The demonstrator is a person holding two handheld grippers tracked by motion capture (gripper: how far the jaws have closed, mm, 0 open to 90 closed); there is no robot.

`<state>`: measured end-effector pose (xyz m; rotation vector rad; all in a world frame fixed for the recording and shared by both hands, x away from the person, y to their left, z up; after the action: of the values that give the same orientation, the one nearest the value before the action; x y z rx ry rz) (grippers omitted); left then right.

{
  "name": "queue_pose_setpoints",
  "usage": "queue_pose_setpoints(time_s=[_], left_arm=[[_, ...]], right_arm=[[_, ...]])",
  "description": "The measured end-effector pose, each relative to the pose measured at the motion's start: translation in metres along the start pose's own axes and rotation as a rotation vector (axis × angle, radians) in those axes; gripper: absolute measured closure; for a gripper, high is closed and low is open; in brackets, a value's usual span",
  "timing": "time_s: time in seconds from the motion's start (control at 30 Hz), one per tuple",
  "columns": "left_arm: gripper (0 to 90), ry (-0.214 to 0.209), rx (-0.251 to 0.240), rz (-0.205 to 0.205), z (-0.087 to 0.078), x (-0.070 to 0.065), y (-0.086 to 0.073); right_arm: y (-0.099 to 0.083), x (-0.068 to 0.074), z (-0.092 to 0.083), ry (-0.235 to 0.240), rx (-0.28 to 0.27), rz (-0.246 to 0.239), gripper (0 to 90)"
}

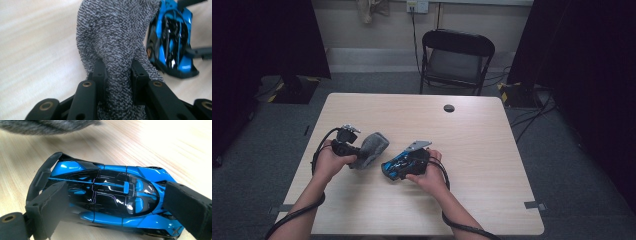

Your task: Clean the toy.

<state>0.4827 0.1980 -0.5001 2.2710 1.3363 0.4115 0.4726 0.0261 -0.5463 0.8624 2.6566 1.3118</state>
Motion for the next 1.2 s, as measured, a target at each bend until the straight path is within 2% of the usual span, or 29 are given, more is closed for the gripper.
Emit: queue_pose_setpoints(time_s=[0.2, 0.27, 0.37, 0.5, 0.57, 0.73, 0.87, 0.9, 0.97, 1.07, 1.2], left_arm=[[70.9, 0.01, -0.025, 0.001, 0.008, -0.006, 0.028], [70.9, 0.002, -0.033, 0.0, 0.012, -0.008, 0.036], [70.9, -0.002, -0.035, -0.022, 0.021, -0.009, 0.045], [70.9, 0.009, -0.037, -0.014, 0.033, -0.013, 0.054], [70.9, 0.005, -0.047, -0.024, 0.04, -0.017, 0.058], [70.9, 0.008, -0.033, 0.012, 0.058, -0.029, 0.062], [70.9, 0.001, -0.016, 0.064, 0.072, -0.043, 0.065], [70.9, 0.001, -0.016, 0.064, 0.072, -0.043, 0.065], [70.8, 0.001, -0.004, 0.087, 0.08, -0.052, 0.064], [70.5, -0.004, 0.019, 0.103, 0.087, -0.06, 0.06], [70.6, 0.006, 0.019, 0.114, 0.087, -0.063, 0.058]], right_arm=[[0.0, 0.0, 0.0, 0.0, -0.002, 0.001, 5.8], [0.0, 0.0, 0.0, 0.001, 0.004, 0.002, 5.9], [0.0, 0.0, 0.0, 0.002, 0.006, -0.001, 5.9], [0.0, 0.0, 0.0, 0.002, 0.004, -0.001, 5.8], [0.0, 0.0, 0.0, 0.002, 0.004, -0.001, 5.8], [0.0, 0.0, 0.0, 0.001, -0.005, -0.001, 5.8], [0.0, 0.0, 0.0, 0.001, -0.009, -0.002, 5.8], [0.0, 0.0, 0.0, 0.001, -0.009, -0.002, 5.8], [0.0, 0.0, 0.0, 0.001, -0.009, -0.002, 5.8], [0.0, 0.0, 0.0, 0.001, -0.018, -0.003, 5.8], [0.0, 0.0, 0.0, 0.001, -0.017, -0.002, 5.9]])
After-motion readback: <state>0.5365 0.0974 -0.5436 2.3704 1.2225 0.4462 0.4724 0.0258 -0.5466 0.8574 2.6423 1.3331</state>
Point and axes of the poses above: each handheld gripper's, and its own axes: z roughly forward along the jaws, y roughly out of its top, x roughly to its left, the point moved 9 cm from there along z, roughly forward along the jaws, and after that the axes turned 12 degrees about y, right-handed, at the moved point
